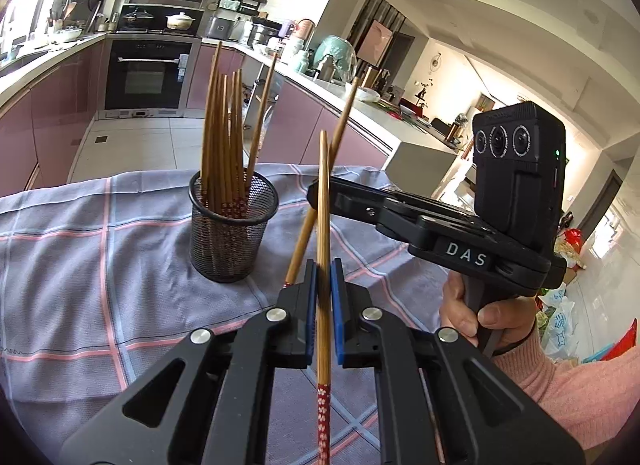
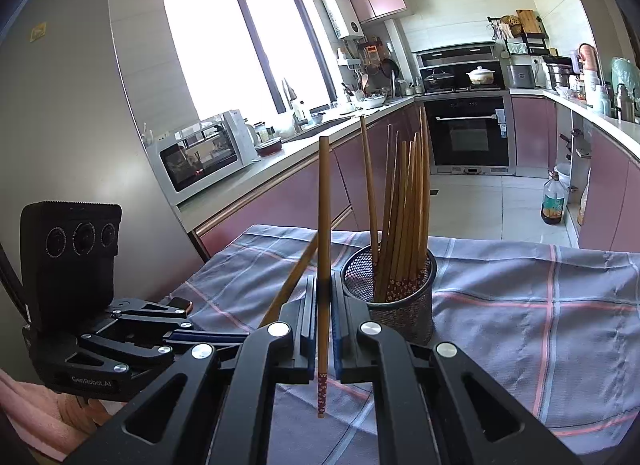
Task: Organize utensils
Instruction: 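Lift both chopsticks upright and carry them over the black mesh cup, then lower both chopsticks into the black mesh cup among the others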
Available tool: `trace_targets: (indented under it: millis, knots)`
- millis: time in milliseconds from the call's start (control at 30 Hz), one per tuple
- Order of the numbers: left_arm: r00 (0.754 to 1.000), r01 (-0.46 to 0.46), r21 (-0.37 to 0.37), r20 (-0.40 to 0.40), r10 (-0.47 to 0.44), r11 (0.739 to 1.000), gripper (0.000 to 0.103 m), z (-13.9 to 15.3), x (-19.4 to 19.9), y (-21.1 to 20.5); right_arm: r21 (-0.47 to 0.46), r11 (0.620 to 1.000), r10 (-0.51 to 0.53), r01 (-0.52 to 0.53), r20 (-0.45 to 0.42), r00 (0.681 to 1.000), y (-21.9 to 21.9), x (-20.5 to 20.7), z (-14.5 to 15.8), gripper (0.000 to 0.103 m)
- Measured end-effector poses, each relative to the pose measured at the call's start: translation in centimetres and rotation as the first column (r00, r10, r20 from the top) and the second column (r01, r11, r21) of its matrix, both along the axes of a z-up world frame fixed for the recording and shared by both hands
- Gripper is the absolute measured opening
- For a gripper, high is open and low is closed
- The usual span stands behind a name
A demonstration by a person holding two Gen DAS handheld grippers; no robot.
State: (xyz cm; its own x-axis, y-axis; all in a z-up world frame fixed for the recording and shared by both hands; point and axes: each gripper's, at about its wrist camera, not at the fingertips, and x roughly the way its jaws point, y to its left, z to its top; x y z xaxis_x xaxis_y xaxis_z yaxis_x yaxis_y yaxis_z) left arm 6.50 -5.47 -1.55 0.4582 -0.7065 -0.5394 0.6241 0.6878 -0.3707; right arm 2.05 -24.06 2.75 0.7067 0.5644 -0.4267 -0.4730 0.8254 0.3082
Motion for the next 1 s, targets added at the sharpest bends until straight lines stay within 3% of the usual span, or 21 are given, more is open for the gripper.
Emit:
trace_targets:
  millis: [433,1000]
  knots:
    - [0.999,-0.035,-0.012,0.012,0.035,0.999,0.008,0.7,1.2,0.3,-0.012,1.0,-0.014,0.015,0.041,0.999,-0.3,-0.1,1.3,0.005]
    - [0.981,-0.146,-0.022,0.127,0.148,0.989,0.008,5.8,3.5,2.4,-0.043,0.996,-0.071,0.078,0.156,0.985,-1.8,0.2,5.1,0.005]
